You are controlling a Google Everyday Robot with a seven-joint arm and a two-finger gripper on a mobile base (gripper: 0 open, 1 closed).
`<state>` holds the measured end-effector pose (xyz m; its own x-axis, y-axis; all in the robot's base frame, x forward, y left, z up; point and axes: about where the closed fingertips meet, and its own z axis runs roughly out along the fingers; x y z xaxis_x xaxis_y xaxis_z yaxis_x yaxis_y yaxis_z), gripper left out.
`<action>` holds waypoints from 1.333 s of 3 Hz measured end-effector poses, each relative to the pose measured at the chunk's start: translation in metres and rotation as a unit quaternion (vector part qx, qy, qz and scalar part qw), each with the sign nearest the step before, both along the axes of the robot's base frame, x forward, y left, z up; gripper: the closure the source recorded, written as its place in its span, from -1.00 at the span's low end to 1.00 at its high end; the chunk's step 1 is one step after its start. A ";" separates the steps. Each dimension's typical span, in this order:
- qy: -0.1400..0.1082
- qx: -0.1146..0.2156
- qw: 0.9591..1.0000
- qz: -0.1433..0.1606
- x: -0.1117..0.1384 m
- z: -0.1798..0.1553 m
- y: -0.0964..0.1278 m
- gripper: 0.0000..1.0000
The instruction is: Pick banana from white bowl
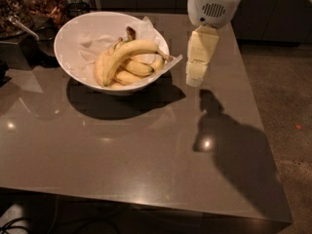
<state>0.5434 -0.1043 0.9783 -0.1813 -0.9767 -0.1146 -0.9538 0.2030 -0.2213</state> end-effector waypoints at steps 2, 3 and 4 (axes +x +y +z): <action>-0.007 0.002 0.999 0.048 0.042 0.008 0.083 -1.00; -0.023 0.014 0.998 0.051 0.049 0.010 0.091 -1.00; -0.025 0.017 0.997 0.070 0.065 0.004 0.114 -1.00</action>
Offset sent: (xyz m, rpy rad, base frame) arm 0.0275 0.0964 0.0021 -0.1022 0.1366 0.1372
